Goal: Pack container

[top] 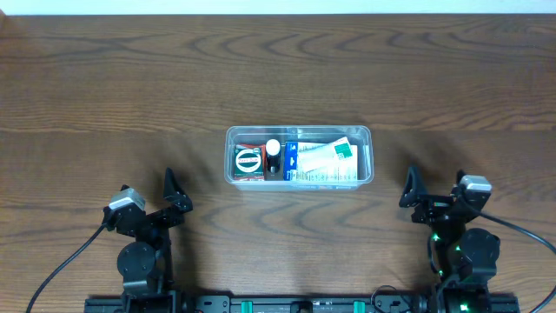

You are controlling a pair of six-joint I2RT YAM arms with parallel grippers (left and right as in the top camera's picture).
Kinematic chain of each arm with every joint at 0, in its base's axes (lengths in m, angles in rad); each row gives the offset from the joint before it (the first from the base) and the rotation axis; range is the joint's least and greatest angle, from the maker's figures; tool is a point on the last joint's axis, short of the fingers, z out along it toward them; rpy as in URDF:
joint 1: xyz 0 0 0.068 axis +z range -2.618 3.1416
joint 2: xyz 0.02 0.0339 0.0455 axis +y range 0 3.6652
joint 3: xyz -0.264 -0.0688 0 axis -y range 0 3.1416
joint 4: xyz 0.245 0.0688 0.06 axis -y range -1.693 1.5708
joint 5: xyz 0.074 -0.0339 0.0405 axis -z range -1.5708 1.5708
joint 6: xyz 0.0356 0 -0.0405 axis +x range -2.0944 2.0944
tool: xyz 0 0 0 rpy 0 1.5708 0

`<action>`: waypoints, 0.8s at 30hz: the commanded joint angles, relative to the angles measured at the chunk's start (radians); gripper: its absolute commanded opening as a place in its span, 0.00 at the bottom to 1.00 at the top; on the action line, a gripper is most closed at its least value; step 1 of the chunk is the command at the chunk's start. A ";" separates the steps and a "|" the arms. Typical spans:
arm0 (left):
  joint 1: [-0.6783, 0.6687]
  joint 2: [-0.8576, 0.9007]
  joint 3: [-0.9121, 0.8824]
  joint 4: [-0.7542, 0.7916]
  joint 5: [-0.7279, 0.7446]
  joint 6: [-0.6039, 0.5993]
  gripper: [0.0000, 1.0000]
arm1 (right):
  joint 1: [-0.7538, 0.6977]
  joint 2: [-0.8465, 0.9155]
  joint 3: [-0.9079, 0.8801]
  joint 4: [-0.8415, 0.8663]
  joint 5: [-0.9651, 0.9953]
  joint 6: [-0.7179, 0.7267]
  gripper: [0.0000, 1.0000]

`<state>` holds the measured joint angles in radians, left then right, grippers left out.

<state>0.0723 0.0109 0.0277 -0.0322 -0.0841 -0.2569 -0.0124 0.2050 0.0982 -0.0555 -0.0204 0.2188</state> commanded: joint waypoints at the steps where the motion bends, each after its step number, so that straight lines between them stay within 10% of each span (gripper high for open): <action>1: 0.006 -0.005 -0.024 -0.034 -0.005 0.016 0.98 | 0.007 -0.028 -0.040 0.000 -0.021 -0.087 0.99; 24: 0.006 -0.005 -0.024 -0.034 -0.005 0.016 0.98 | 0.008 -0.200 -0.093 -0.019 0.016 -0.155 0.99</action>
<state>0.0723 0.0109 0.0277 -0.0322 -0.0841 -0.2569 -0.0124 0.0124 0.0086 -0.0700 -0.0139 0.1070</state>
